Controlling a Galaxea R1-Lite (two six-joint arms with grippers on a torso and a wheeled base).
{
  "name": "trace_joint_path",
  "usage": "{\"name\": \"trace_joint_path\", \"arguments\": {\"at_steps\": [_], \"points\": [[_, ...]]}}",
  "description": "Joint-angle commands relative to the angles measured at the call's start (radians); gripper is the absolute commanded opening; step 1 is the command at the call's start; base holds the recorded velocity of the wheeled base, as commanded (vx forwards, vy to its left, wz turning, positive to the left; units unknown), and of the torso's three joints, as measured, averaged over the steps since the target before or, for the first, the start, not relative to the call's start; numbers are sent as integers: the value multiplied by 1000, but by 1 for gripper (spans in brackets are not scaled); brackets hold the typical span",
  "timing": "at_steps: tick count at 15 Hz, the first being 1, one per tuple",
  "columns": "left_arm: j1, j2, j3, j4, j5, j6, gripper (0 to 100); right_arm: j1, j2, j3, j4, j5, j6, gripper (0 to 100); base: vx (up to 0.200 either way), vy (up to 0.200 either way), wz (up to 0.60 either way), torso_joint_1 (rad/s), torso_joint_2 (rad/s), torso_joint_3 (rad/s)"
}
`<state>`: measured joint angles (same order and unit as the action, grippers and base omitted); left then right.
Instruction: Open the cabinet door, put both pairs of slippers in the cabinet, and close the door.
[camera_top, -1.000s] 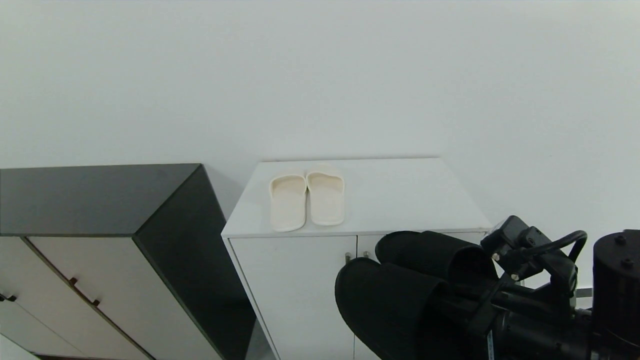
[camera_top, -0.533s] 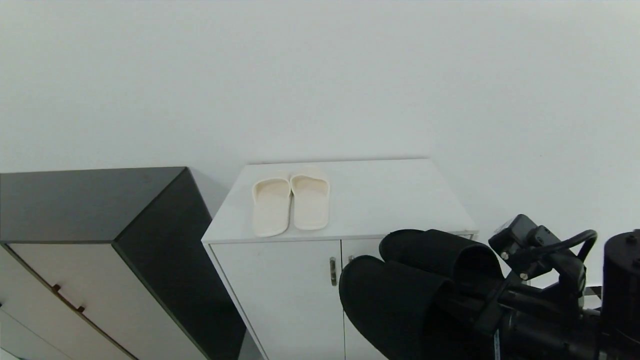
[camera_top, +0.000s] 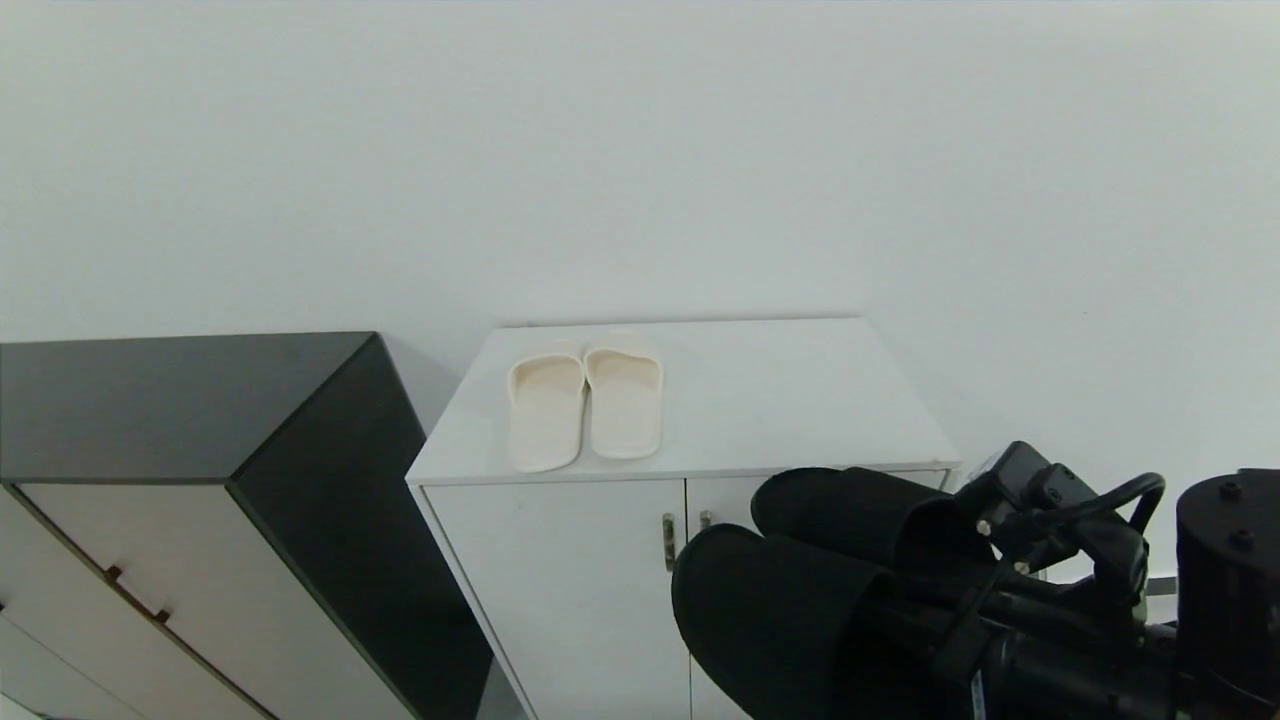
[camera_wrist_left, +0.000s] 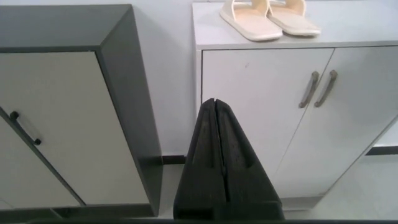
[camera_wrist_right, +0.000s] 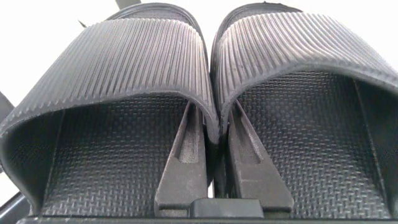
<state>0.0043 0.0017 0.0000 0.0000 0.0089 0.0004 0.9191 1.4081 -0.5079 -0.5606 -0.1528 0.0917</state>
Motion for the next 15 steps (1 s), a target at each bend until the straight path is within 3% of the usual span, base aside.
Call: {"name": "trace_joint_path", "arguments": {"at_steps": [1,4,7,8,15], "points": [[-1,0,0,0,2,1,0,1,12,11,-5,2,0,0,0,0,0,-124,320,163],[-1,0,0,0,9,0,0,4,-3,28,-36,16,0,0,0,0,0,-163,378,209],[-1,0,0,0,6,-2,0,4,-52,77,-50,117,-27,0,0,0,0,-215,496,281],[-1,0,0,0,6,-2,100,4,-47,77,-50,119,-33,0,0,0,0,-232,544,310],[-1,0,0,2,-9,21,100,0,-43,83,-50,113,-36,0,0,0,0,-216,540,317]]}}
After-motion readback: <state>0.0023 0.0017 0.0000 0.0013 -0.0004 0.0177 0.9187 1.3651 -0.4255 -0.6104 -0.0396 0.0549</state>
